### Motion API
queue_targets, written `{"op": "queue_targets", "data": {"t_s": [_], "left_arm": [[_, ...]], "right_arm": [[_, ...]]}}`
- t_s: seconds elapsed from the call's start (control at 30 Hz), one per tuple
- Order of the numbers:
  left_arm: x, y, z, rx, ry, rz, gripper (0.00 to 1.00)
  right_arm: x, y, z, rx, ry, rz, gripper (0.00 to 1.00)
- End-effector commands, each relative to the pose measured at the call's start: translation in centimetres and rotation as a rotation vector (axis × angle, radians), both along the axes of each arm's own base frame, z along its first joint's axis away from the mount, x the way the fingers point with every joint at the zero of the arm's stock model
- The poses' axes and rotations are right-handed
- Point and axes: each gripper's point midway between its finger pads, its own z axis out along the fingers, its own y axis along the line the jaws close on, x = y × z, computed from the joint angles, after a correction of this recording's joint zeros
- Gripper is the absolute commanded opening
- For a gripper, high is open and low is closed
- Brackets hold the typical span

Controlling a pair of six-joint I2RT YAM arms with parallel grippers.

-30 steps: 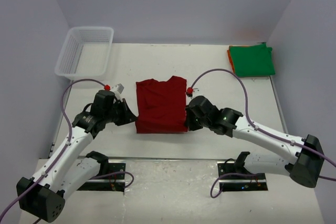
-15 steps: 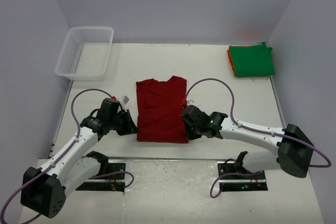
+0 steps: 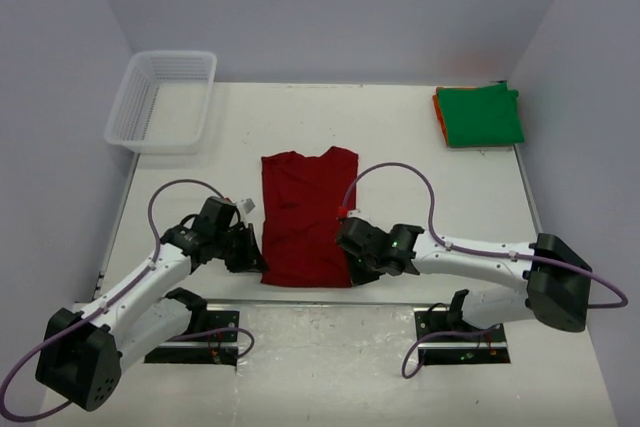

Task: Fold and stack the t-shirts
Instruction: Grab one side of the 2/3 rectangular tshirt with both arms

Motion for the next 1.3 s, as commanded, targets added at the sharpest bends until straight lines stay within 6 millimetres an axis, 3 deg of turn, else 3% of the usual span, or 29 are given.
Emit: {"op": "queue_targets", "data": {"t_s": [0.0,0.07,0.17,0.27,0.33,0.4,0.5,0.6,0.73,0.77,0.83,0.93,1.1,1.27], "left_arm": [[-1.4,-0.3,-0.5,-0.013,0.048,-0.027,0.00],[-2.1,-0.3,-0.9,-0.011,0.070,-0.030,0.06],[-2.8,-0.4,-1.1,-0.007,0.089,-0.045,0.22],[-3.3,-0.4,-0.7,-0.004,0.108,-0.040,0.32],[-3.6,-0.9,0.2,-0.025,0.104,-0.040,0.34],[-3.4,-1.2,1.1,-0.029,0.080,-0.033,0.36],[-1.2,-0.9,3.4,0.022,-0.020,-0.008,0.36],[1.6,-1.2,6.0,0.050,-0.115,0.016,0.33],[4.9,-2.8,7.1,0.008,-0.202,0.042,0.23],[5.1,-3.2,7.0,-0.008,-0.206,0.039,0.12],[6.2,-4.0,6.1,-0.030,-0.225,0.030,0.00],[7.1,-4.5,4.0,-0.005,-0.202,0.021,0.00],[7.3,-4.6,0.4,0.037,-0.151,-0.002,0.00],[7.9,-4.5,-1.0,0.068,-0.148,-0.003,0.00]], "right_arm": [[-1.9,-0.7,0.2,-0.005,0.056,-0.023,0.00],[-2.3,-1.3,-0.4,-0.016,0.075,-0.031,0.02],[-3.1,-1.7,-1.4,-0.032,0.110,-0.032,0.17],[-3.4,-1.8,-1.6,-0.030,0.117,-0.043,0.29],[-3.5,-1.9,-1.0,-0.030,0.103,-0.054,0.41],[-3.8,-2.4,-0.5,-0.046,0.088,-0.051,0.43],[-2.5,-2.6,0.8,-0.069,0.027,-0.066,0.45],[-0.8,-0.8,2.3,-0.047,-0.027,-0.051,0.50],[0.6,1.7,3.2,-0.038,-0.049,0.002,0.47],[0.9,2.1,2.7,-0.051,-0.051,0.008,0.34],[1.7,2.6,2.6,-0.045,-0.053,0.011,0.00],[1.8,3.6,1.7,-0.011,-0.026,0.030,0.00],[1.4,2.7,0.1,-0.033,0.002,0.005,0.00],[1.0,1.5,-2.4,-0.061,0.039,-0.036,0.00]]}}
